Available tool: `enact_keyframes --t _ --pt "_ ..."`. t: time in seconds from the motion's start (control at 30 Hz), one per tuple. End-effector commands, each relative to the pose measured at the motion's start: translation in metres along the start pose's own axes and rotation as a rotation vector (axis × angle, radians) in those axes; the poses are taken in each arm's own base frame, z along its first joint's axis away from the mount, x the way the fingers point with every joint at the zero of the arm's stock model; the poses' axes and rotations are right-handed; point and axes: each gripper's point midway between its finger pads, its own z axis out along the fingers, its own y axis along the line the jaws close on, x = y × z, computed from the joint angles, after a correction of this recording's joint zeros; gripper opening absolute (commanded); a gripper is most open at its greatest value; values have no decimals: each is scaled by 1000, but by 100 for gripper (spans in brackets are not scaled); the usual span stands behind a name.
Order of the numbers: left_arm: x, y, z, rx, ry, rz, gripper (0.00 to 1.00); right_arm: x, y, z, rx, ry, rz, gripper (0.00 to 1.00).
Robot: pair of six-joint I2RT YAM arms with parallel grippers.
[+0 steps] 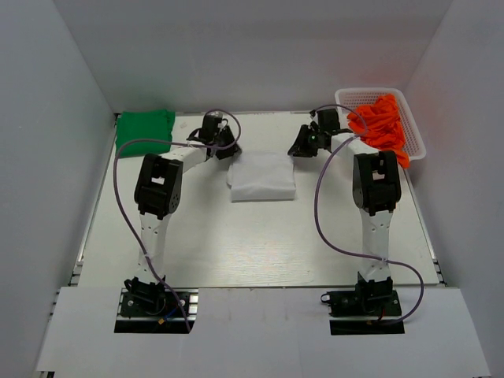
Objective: Fold and stack the t-shirts
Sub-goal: Fold the long partially folded tshirt into a neat square, then smooth out wrinkles on the folded tshirt
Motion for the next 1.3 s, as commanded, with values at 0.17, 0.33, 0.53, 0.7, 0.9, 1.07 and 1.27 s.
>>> enact_keyframes --t 0.17,0.33,0.53,0.7,0.9,1.07,1.27 --pt "-71 -37 -76 -22 -132 48 100 -47 61 -67 -97 -109 -113 90" --pt "-78 -61 -123 -12 -160 77 100 -27 78 -99 -122 -113 -98 90" --pt "-21 -114 -149 292 3 8 100 26 107 -124 -266 -59 -75 90" --pt "41 -145 -145 439 195 7 100 71 122 -111 -382 19 -42 90" --pt "117 -103 -122 384 381 -82 100 117 100 -81 -446 121 119 90" --pt "152 -49 -112 300 415 -174 100 142 55 -58 -369 147 196 90" --pt "160 -34 -104 258 455 -138 100 157 26 -47 -267 195 206 90"
